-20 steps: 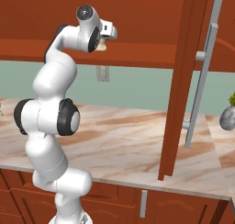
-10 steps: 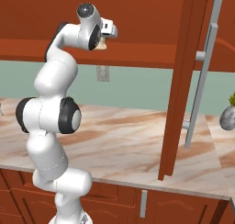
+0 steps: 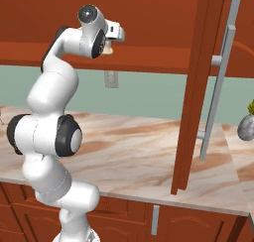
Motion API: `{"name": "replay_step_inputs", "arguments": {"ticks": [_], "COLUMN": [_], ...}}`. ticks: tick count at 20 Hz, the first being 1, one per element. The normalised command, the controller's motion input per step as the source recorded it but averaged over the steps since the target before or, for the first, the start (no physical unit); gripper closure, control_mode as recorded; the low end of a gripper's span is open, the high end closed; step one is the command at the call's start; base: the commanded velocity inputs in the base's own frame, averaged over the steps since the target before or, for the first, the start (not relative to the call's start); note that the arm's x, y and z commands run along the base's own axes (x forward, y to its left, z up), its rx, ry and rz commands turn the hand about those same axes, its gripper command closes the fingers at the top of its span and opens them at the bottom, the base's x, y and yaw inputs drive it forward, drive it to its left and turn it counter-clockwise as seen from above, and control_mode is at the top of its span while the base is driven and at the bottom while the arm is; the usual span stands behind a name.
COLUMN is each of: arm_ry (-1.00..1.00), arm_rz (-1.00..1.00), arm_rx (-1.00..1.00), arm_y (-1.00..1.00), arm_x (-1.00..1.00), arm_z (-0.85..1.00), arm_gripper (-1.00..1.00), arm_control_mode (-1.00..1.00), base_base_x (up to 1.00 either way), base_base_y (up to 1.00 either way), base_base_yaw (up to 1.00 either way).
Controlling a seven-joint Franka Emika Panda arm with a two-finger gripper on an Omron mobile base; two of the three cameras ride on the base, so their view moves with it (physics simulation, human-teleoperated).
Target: Get the candle and the wine from the cabinet and move them to the dining counter.
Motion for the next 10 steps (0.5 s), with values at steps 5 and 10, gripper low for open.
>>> {"name": "replay_step_inputs", "arguments": {"ticks": [5,10], "arm_ry": [0.00,0.01], "arm_rz": [0.00,0.00], "arm_rx": [0.00,0.00], "arm_y": [0.12,0.16], "arm_x": [-0.98,-1.00], "arm_z": [0.00,0.00], "arm_gripper": [1.00,1.00], "arm_control_mode": [-1.00,-1.00], "base_base_x": [0.00,0.00], "base_base_y": [0.00,0.00], "base_base_yaw": [0.00,0.00]}}
